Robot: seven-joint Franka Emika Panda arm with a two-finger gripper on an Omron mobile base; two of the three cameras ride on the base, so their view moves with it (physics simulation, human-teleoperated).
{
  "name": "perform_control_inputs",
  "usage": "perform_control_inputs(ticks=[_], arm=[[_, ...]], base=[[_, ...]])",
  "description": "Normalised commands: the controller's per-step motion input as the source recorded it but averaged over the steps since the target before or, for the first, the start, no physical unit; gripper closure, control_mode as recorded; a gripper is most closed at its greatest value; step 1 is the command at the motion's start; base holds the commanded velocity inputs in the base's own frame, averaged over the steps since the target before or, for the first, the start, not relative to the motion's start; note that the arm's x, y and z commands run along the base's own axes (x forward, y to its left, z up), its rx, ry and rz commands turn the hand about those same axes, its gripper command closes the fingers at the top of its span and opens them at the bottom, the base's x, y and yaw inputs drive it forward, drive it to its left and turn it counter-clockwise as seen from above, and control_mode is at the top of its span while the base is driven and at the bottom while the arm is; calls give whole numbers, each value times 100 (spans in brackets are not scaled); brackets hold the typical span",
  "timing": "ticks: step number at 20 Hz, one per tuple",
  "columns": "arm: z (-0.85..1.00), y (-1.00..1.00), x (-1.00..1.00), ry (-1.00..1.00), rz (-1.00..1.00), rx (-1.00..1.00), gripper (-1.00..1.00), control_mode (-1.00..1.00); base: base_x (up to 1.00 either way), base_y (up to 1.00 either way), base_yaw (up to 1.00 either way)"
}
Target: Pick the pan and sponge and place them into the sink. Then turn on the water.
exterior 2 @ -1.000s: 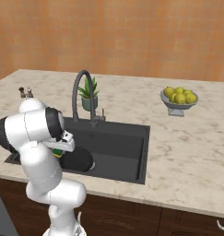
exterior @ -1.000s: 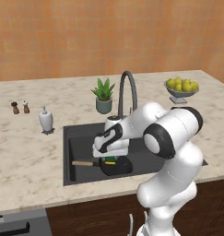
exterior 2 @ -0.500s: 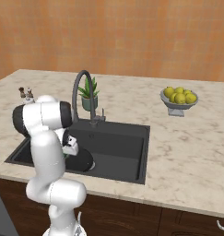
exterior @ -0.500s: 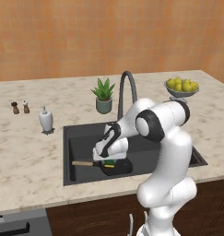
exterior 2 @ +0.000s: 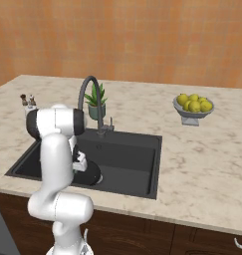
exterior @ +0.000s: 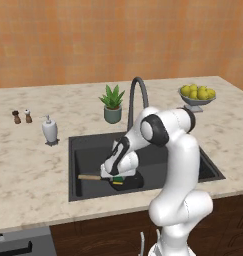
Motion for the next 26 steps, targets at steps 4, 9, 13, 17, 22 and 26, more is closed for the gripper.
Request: perform_control_inputs(ticks=[4, 9, 13, 17, 22, 26], arm=[[-26, 0, 21, 0, 0, 0, 100, -100], [-8, 0, 2, 0, 0, 0, -100, -100], [15, -2, 0, -3, 0, 0, -100, -100], [41, -3, 0, -6, 0, 0, -100, -100], [55, -5, -5, -5, 0, 0, -100, -100], [58, -2, -36, -17, 0, 0, -100, -100]], base=[[0, 0, 0], [0, 0, 0], [0, 0, 0], [0, 0, 0], [0, 0, 0], [0, 0, 0]])
